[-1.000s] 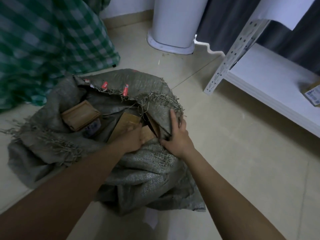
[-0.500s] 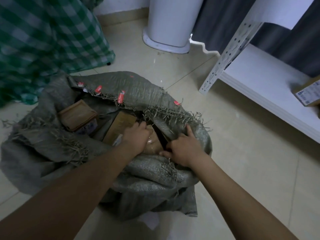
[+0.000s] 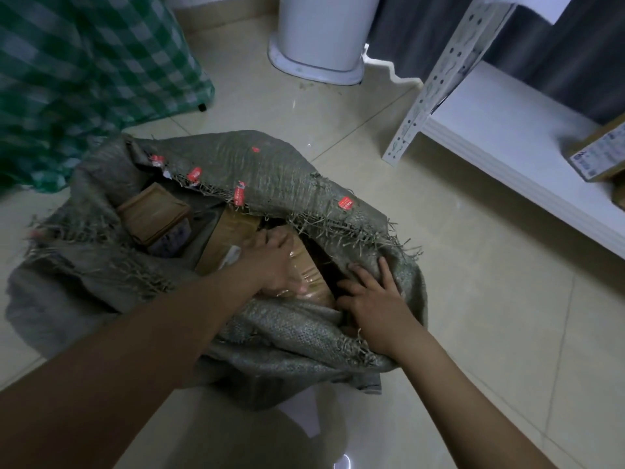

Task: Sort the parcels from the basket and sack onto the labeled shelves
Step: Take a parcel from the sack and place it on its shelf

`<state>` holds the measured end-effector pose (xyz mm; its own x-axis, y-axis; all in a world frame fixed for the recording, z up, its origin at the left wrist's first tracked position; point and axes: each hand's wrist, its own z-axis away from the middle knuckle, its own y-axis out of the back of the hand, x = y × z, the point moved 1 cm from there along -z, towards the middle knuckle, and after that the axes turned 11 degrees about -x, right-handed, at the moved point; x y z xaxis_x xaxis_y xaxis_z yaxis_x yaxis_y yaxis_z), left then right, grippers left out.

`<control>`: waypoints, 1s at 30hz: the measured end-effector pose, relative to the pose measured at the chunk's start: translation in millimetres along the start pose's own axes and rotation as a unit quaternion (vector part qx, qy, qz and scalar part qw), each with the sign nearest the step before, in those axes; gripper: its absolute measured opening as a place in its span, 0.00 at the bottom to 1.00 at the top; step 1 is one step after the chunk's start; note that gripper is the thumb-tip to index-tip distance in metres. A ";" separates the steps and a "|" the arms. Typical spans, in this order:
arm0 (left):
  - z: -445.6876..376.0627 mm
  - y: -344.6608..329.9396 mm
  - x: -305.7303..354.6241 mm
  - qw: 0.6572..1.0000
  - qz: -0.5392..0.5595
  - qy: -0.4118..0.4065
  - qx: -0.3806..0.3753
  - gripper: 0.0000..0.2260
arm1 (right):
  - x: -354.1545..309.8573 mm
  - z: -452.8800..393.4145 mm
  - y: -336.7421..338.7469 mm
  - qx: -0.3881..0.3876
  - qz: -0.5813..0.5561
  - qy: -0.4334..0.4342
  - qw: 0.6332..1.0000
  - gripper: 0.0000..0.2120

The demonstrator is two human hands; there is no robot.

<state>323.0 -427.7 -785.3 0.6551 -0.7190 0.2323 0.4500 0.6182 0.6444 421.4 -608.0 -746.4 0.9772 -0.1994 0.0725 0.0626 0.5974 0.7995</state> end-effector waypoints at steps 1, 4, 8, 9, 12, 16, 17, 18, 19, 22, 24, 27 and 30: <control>1.1 -2.0 1.9 1.000 -0.004 0.001 0.017 0.50 | 0.4 1.0 -1.3 -0.006 -0.006 0.002 1.000 0.17; 6.1 -6.2 10.5 0.995 -0.051 0.020 0.082 0.44 | -1.4 2.8 -6.4 -0.047 -0.026 -0.025 0.998 0.28; 17.6 -9.8 25.4 0.985 -0.115 0.038 0.125 0.35 | -6.3 2.5 -10.4 -0.028 -0.051 -0.054 0.997 0.29; 20.6 -11.3 27.3 0.986 -0.108 0.032 0.125 0.33 | -8.2 4.0 -10.0 0.002 -0.037 -0.057 0.998 0.25; 32.0 -18.6 26.6 0.990 -0.077 -0.003 0.116 0.29 | -14.4 12.6 -14.5 0.064 -0.030 -0.065 0.995 0.23; 46.0 -26.4 16.8 0.997 0.007 -0.071 -0.011 0.38 | -13.5 21.6 -25.6 -0.002 -0.019 -0.046 0.999 0.24; 48.9 -29.0 13.7 0.995 0.022 -0.081 -0.049 0.43 | -11.7 21.9 -28.0 -0.012 -0.021 -0.036 0.999 0.23; 51.8 -32.5 10.5 0.993 0.026 -0.086 -0.072 0.47 | -11.0 21.5 -29.3 -0.015 -0.021 -0.026 0.999 0.23; 53.7 -36.9 7.1 0.993 0.022 -0.088 -0.080 0.50 | -11.3 20.7 -31.9 -0.014 -0.019 -0.015 1.000 0.22; 56.4 -53.3 2.0 0.995 0.002 -0.085 -0.058 0.49 | -11.9 18.9 -47.5 -0.043 -0.024 -0.004 0.999 0.21; 59.6 -63.2 4.9 0.996 -0.014 -0.088 -0.004 0.41 | -10.0 17.0 -54.8 -0.079 -0.019 -0.005 0.997 0.22; 61.2 -70.6 13.0 0.988 -0.051 -0.096 0.112 0.26 | -7.7 18.6 -53.5 -0.071 -0.038 -0.016 0.997 0.20; 57.8 -70.7 15.1 0.986 -0.074 -0.096 0.111 0.24 | -14.0 21.9 -50.8 0.024 -0.050 -0.016 0.998 0.18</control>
<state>266.0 -500.6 -785.3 0.4553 -0.8565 0.2432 0.3739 0.4319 0.8208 400.0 -652.5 -775.0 0.9597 -0.2807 0.0095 0.1486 0.5364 0.8308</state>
